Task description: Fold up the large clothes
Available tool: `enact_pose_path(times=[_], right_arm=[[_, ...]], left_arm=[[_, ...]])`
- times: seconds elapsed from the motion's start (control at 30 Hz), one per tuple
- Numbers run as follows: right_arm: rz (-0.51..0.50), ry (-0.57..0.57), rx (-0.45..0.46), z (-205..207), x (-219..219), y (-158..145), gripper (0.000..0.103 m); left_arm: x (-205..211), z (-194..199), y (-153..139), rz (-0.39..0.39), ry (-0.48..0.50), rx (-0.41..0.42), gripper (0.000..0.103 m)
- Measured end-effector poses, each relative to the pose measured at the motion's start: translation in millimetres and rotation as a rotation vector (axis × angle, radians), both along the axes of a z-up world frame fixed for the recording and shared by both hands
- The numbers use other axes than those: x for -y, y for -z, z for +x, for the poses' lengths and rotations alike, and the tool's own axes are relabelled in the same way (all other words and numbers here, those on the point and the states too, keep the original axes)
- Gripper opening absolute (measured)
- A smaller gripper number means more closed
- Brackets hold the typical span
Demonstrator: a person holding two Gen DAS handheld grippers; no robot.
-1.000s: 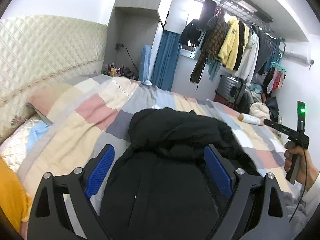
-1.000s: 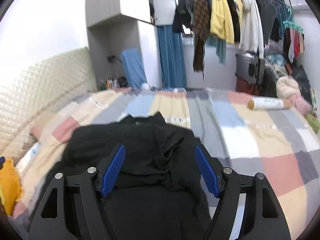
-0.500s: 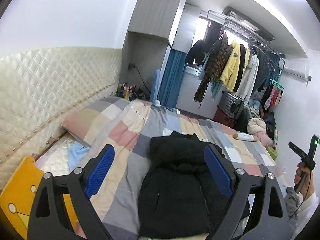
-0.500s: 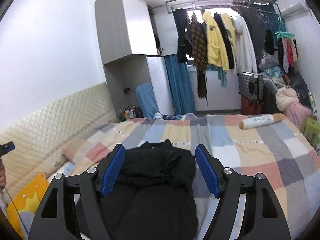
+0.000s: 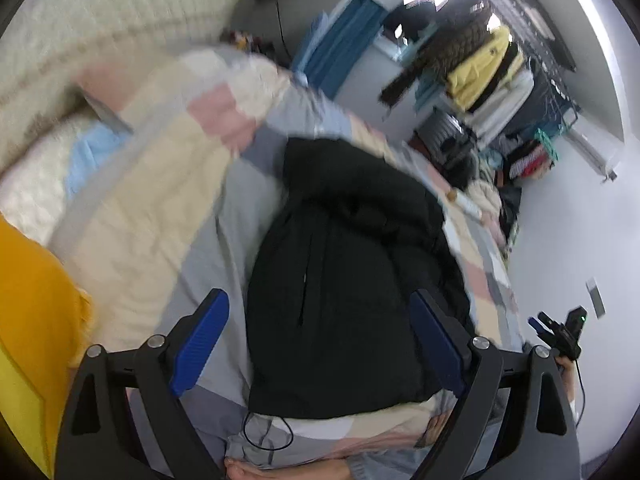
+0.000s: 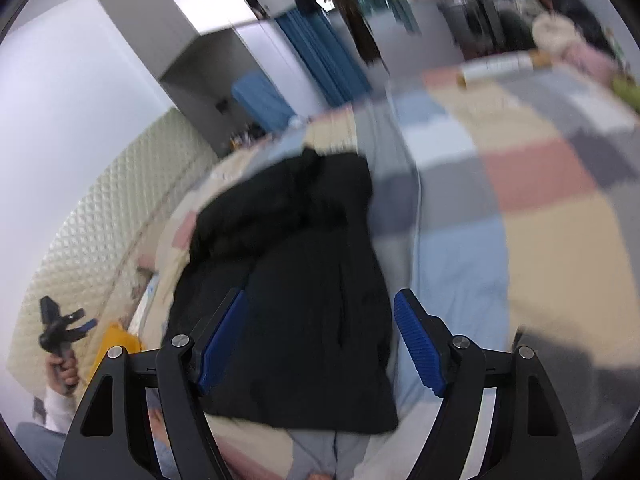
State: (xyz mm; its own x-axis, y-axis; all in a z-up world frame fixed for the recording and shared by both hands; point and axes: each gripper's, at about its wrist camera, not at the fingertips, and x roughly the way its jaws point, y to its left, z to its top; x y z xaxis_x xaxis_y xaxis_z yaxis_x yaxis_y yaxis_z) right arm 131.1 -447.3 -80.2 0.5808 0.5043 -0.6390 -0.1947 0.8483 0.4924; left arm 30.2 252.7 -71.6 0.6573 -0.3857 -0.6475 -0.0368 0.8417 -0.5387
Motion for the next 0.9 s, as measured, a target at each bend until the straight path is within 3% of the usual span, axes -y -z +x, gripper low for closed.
enact_pose_path(times=[0.23, 0.33, 0.47, 0.6, 0.7, 0.9], right_arm=[[0.057, -0.044, -0.159, -0.4, -6.4, 93.9, 0.075], [0.079, -0.040, -0.209, 4.4, -5.9, 117.7, 0.076], [0.102, -0.030, -0.256, 9.0, -7.0, 142.2, 0.079], [0.143, -0.056, -0.278, 14.7, -13.1, 152.4, 0.079], [0.164, -0.093, -0.257, 14.5, -21.9, 146.8, 0.081], [0.155, -0.148, -0.189, 9.9, -30.6, 124.3, 0.082]], left_arm=[[21.4, 9.2, 102.4, -0.119, 0.058, -0.130, 0.090], [27.9, 10.7, 123.7, -0.164, 0.067, -0.154, 0.090], [40.7, 17.9, 142.1, -0.126, 0.075, -0.201, 0.090], [46.7, 23.9, 155.1, -0.107, 0.072, -0.243, 0.090], [42.6, 24.0, 162.7, -0.174, 0.089, -0.236, 0.089], [36.9, 6.4, 139.8, -0.298, 0.163, -0.133, 0.084]])
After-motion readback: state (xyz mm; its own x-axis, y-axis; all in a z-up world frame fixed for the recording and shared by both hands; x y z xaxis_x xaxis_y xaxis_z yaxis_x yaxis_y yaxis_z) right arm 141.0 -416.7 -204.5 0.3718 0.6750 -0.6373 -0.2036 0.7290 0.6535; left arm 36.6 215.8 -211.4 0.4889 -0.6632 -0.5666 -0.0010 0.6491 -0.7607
